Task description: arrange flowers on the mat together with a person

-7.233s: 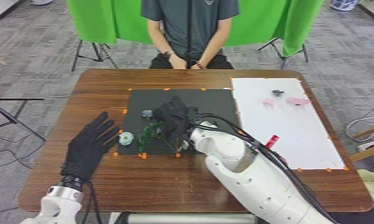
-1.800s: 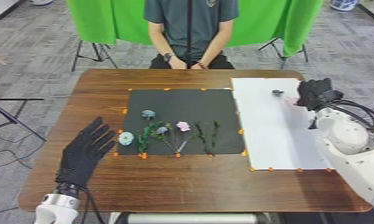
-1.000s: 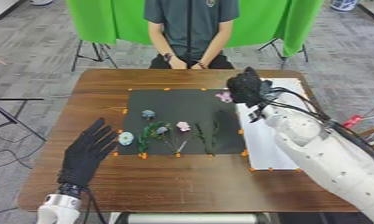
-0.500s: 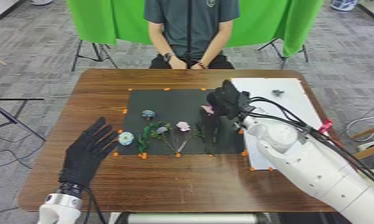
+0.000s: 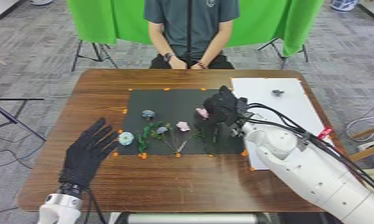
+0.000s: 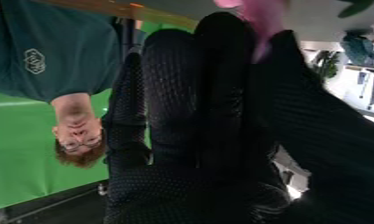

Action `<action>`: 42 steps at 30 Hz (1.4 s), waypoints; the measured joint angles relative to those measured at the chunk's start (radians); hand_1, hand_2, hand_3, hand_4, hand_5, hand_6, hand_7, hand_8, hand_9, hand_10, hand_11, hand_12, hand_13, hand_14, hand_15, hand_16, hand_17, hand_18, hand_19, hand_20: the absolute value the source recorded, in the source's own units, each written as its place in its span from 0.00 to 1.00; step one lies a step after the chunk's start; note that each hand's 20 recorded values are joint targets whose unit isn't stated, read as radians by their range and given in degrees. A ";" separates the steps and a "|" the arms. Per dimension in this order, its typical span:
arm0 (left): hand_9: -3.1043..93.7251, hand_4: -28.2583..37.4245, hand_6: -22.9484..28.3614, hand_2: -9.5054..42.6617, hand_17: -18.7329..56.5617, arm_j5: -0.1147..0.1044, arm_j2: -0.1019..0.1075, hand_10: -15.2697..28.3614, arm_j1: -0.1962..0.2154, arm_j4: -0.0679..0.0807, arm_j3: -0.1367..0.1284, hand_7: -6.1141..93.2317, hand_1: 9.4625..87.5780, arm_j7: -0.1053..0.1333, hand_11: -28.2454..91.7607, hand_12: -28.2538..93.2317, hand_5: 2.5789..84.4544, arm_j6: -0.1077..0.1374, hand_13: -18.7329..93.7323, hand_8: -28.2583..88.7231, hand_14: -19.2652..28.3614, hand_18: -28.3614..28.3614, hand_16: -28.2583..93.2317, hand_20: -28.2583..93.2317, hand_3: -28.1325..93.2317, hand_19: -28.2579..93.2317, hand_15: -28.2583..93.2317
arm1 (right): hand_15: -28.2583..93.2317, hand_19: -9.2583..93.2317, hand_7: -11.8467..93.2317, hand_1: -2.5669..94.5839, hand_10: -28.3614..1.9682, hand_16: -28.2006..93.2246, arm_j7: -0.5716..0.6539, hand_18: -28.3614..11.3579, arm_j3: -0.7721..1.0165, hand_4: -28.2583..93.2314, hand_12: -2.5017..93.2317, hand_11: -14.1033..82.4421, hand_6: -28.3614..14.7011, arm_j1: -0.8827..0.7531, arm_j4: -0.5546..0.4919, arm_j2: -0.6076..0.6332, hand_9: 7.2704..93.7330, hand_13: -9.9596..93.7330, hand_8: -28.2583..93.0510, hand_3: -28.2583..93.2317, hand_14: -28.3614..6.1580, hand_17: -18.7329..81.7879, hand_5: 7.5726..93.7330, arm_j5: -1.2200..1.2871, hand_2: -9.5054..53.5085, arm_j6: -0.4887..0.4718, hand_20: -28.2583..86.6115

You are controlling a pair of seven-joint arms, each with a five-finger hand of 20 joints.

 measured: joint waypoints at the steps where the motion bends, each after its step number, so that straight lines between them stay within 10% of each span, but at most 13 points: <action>1: 0.30 0.06 0.52 0.15 0.11 0.000 0.000 0.62 0.000 0.000 0.000 0.25 0.23 0.000 0.38 0.37 0.33 0.000 0.36 0.17 0.70 0.88 0.25 0.30 0.79 0.59 0.43 | 0.75 0.75 0.55 0.39 0.65 0.41 0.000 0.26 0.003 0.00 0.36 0.54 0.69 -0.002 -0.003 0.000 0.73 0.75 0.23 0.89 0.64 0.39 0.60 0.003 0.00 -0.002 0.59; 5: 0.30 0.06 0.52 0.15 0.11 -0.002 0.000 0.62 0.002 0.000 0.000 0.25 0.23 0.001 0.38 0.37 0.33 0.000 0.36 0.17 0.70 0.88 0.24 0.30 0.79 0.59 0.43 | 0.74 0.73 0.49 0.31 0.60 0.40 0.001 0.23 0.014 0.00 0.31 0.54 0.65 -0.007 -0.017 0.001 0.64 0.70 0.09 0.92 0.61 0.37 0.54 0.016 0.01 -0.005 0.59; 14: 0.30 0.05 0.52 0.15 0.11 -0.003 0.001 0.62 0.007 0.000 -0.002 0.25 0.23 0.003 0.39 0.37 0.33 0.000 0.36 0.16 0.69 0.88 0.24 0.30 0.79 0.59 0.43 | 0.72 0.70 0.38 0.19 0.47 0.36 0.099 0.16 0.125 0.02 0.29 0.47 0.53 -0.070 -0.176 0.026 0.47 0.59 0.12 0.91 0.48 0.33 0.40 0.074 0.12 -0.142 0.58; 20: 0.30 0.04 0.52 0.14 0.12 -0.002 0.001 0.61 0.006 -0.001 -0.004 0.25 0.23 0.003 0.39 0.37 0.33 -0.001 0.36 0.16 0.68 0.87 0.25 0.30 0.79 0.59 0.42 | 0.63 0.63 0.41 0.26 0.45 0.36 0.144 0.18 0.363 0.03 0.27 0.44 0.57 -0.231 -0.378 0.056 0.48 0.51 0.10 0.94 0.48 0.31 0.45 0.411 0.26 -0.232 0.55; 29: 0.31 0.04 0.51 0.15 0.12 -0.003 0.002 0.61 0.006 -0.001 -0.012 0.26 0.23 0.008 0.39 0.37 0.33 -0.002 0.37 0.15 0.68 0.87 0.25 0.30 0.80 0.59 0.42 | 0.59 0.60 0.30 0.22 0.41 0.38 0.113 0.17 0.816 0.05 0.27 0.40 0.52 -0.572 -0.605 0.024 0.52 0.52 0.13 0.96 0.44 0.30 0.48 0.797 0.18 -0.392 0.52; 42: 0.31 0.04 0.52 0.15 0.12 0.000 -0.020 0.61 -0.005 -0.001 -0.035 0.26 0.23 0.024 0.39 0.37 0.34 -0.008 0.37 0.15 0.68 0.87 0.25 0.31 0.80 0.59 0.41 | 0.57 0.59 0.31 0.21 0.40 0.39 0.098 0.15 1.094 0.05 0.28 0.37 0.54 -1.016 -0.769 -0.143 0.48 0.51 0.14 0.96 0.42 0.30 0.43 1.437 0.19 -0.303 0.53</action>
